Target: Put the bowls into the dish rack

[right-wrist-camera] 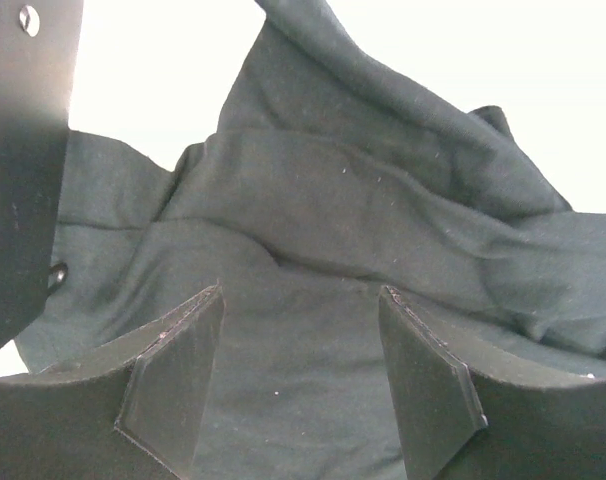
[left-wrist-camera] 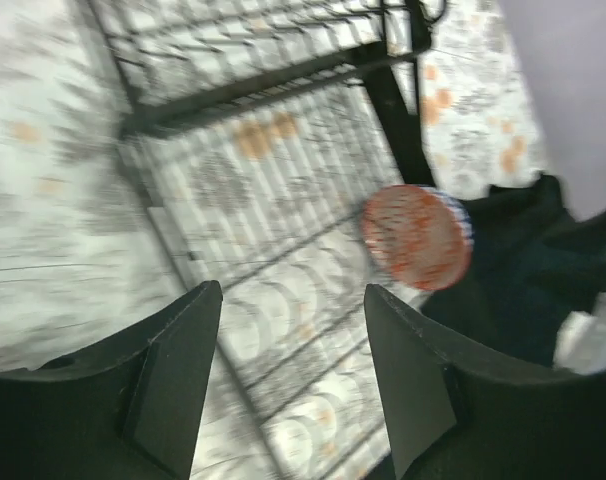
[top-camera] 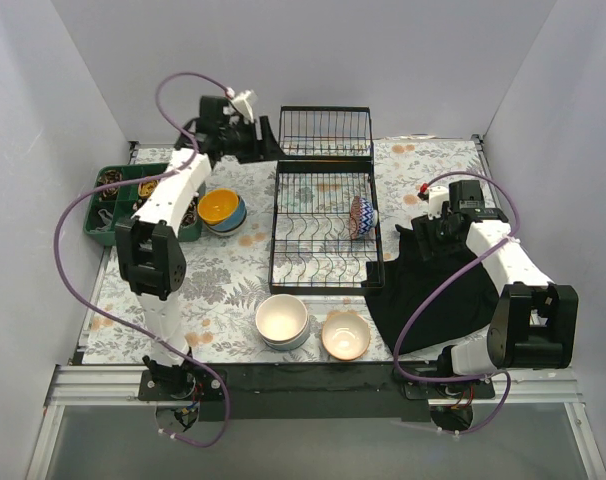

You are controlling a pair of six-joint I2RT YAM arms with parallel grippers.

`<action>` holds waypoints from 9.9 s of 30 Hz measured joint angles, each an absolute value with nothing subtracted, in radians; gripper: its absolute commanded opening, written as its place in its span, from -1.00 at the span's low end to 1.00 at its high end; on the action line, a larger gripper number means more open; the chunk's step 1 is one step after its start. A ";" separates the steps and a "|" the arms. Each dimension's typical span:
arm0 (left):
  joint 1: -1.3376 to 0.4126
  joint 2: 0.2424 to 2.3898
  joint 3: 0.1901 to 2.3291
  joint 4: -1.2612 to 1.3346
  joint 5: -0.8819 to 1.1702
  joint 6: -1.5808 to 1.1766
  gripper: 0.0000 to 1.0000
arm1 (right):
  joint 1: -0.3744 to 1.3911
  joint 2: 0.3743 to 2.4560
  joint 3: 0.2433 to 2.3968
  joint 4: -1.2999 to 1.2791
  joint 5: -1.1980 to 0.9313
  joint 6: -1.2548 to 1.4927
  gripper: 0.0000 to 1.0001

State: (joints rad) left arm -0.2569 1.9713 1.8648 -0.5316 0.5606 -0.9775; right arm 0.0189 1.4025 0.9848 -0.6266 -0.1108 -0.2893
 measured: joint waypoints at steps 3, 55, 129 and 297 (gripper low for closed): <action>-0.187 1.956 1.983 -0.709 0.518 -0.780 0.16 | 0.019 1.405 0.997 -0.622 -0.117 -0.293 0.43; -0.004 1.779 1.423 -0.895 0.462 0.683 -0.64 | 0.019 1.396 0.946 -0.596 -0.177 -0.283 0.43; -0.458 2.206 1.230 1.019 0.923 -1.837 -1.00 | 0.015 1.402 0.941 -0.645 -0.079 -0.295 0.42; -0.488 2.206 1.194 1.069 0.930 -1.727 -1.00 | 0.024 1.415 0.954 -0.654 -0.091 -0.295 0.42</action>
State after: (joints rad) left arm -0.4877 2.2059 1.1938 1.0695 0.9302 -1.7267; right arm 0.0242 1.4147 0.9539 -0.6540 -0.0914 -0.2955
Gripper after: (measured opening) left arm 0.090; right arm 0.712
